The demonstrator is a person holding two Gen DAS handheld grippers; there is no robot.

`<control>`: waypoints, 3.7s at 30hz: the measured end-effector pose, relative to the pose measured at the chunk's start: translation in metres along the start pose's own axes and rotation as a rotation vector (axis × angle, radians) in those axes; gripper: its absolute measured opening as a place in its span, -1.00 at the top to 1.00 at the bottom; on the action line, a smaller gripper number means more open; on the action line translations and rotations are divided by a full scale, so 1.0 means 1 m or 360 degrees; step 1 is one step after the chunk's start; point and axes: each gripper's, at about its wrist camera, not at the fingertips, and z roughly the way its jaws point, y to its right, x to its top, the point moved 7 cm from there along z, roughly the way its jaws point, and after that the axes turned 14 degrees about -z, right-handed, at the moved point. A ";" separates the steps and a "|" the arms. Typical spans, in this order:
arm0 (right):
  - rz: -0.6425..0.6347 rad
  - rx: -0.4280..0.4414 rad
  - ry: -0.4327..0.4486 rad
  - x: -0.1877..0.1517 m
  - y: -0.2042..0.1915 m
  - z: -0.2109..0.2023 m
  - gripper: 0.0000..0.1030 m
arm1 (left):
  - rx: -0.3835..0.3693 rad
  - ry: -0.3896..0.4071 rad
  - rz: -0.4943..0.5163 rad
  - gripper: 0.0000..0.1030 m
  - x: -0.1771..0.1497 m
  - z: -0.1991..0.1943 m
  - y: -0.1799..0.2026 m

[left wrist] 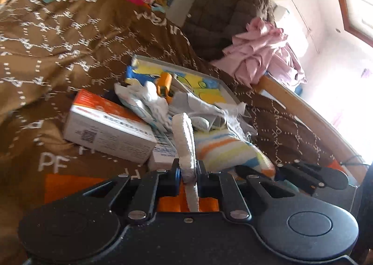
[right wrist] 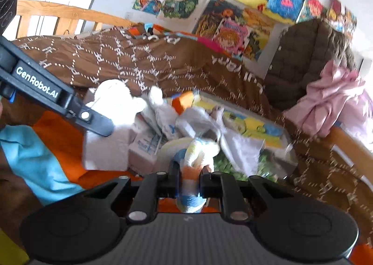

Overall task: Organize soft objects
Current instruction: 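Grasp the white textured towel with the left gripper while the right gripper grasps the striped sock, then lift the towel and sock and carry both over the cartoon tray, then lower the towel and sock into the tray and open both grippers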

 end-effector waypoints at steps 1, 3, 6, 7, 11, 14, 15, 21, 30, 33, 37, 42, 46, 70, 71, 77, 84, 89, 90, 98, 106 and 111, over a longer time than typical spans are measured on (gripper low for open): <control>0.0000 -0.0014 0.0028 0.003 0.002 -0.006 0.68 | -0.0002 0.0005 -0.0013 0.73 0.000 -0.005 -0.001; 0.0004 -0.0031 0.0070 0.008 0.004 -0.016 0.68 | 0.0005 0.0014 -0.0026 0.73 0.000 -0.013 0.000; 0.0008 -0.0062 0.0119 0.012 0.008 -0.028 0.68 | 0.0020 0.0054 -0.0028 0.73 0.004 -0.024 0.004; 0.0010 -0.0073 0.0130 0.013 0.009 -0.031 0.68 | 0.0025 0.0068 -0.0018 0.73 0.005 -0.028 0.007; 0.0046 -0.0123 0.0171 0.016 0.019 -0.041 0.68 | 0.0028 0.0117 0.0015 0.73 0.010 -0.042 0.020; 0.0089 -0.0162 0.0198 0.016 0.029 -0.046 0.68 | 0.0032 0.0143 0.0021 0.73 0.013 -0.049 0.027; 0.0097 -0.0172 0.0205 0.017 0.032 -0.048 0.68 | 0.0037 0.0151 0.0025 0.73 0.013 -0.050 0.028; 0.0089 -0.0234 0.0240 0.019 0.044 -0.057 0.67 | 0.0038 0.0145 0.0036 0.73 0.009 -0.048 0.041; 0.0043 -0.0386 0.0324 0.025 0.070 -0.079 0.68 | -0.0049 0.0118 0.0096 0.73 0.009 -0.024 0.086; 0.0038 -0.0446 0.0368 0.034 0.085 -0.078 0.68 | -0.0084 0.0129 0.0138 0.73 0.020 -0.012 0.105; 0.0155 -0.0480 0.0375 0.039 0.107 -0.064 0.68 | -0.0108 0.0141 0.0207 0.73 0.033 0.003 0.121; 0.0182 -0.0513 0.0403 0.038 0.127 -0.035 0.68 | -0.0084 0.0138 0.0248 0.73 0.046 0.025 0.123; 0.0223 -0.0559 0.0430 0.038 0.151 -0.002 0.68 | -0.0062 0.0128 0.0232 0.73 0.062 0.050 0.120; 0.0631 -0.0445 0.0263 -0.042 0.237 0.165 0.66 | 0.0041 0.0050 0.0465 0.73 0.118 0.262 0.138; 0.0635 -0.0428 0.0246 -0.045 0.236 0.169 0.66 | 0.0062 0.0028 0.0471 0.73 0.117 0.269 0.138; 0.0683 -0.0394 0.0138 -0.063 0.235 0.183 0.64 | 0.0183 -0.0035 0.0506 0.73 0.105 0.288 0.129; 0.0796 -0.0377 0.0033 -0.079 0.239 0.191 0.52 | 0.0263 -0.0058 0.0413 0.71 0.104 0.297 0.116; 0.0801 -0.0381 -0.0001 -0.082 0.239 0.194 0.35 | 0.0286 -0.0057 0.0405 0.67 0.102 0.299 0.112; 0.0798 -0.0383 -0.0002 -0.082 0.238 0.194 0.29 | 0.0290 -0.0055 0.0399 0.66 0.103 0.299 0.111; 0.0789 -0.0395 -0.0012 -0.082 0.239 0.193 -0.15 | 0.0373 -0.0001 0.0369 0.40 0.104 0.296 0.103; 0.0764 -0.0411 -0.0016 -0.082 0.241 0.191 -0.58 | 0.0359 0.0097 0.0285 -0.19 0.112 0.281 0.099; 0.0762 -0.0409 -0.0017 -0.081 0.242 0.187 -0.72 | 0.0341 0.0134 0.0302 -0.39 0.113 0.270 0.101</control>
